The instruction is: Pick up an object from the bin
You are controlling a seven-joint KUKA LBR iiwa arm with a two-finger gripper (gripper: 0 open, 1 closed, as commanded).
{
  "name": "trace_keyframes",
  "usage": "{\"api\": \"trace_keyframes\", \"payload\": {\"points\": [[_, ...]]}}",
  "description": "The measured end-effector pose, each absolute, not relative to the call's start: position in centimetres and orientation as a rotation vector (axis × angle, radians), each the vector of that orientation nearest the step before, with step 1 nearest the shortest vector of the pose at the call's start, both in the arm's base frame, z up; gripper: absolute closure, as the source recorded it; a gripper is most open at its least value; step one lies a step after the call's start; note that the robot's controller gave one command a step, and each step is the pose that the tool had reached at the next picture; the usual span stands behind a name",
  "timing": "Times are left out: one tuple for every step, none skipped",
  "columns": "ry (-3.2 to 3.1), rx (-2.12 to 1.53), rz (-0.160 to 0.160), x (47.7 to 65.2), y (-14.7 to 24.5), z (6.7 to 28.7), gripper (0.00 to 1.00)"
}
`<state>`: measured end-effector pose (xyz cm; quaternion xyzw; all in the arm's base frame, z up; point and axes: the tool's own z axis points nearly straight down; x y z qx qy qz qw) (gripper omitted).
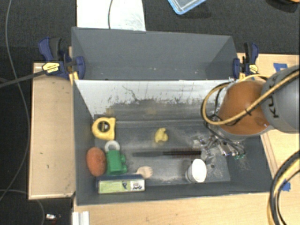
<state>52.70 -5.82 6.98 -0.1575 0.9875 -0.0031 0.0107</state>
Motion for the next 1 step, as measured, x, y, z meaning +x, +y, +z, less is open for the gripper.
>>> {"api": "trace_keyframes", "payload": {"points": [[3.075,-0.557,-0.007,52.49,-5.56,14.02,1.0]]}}
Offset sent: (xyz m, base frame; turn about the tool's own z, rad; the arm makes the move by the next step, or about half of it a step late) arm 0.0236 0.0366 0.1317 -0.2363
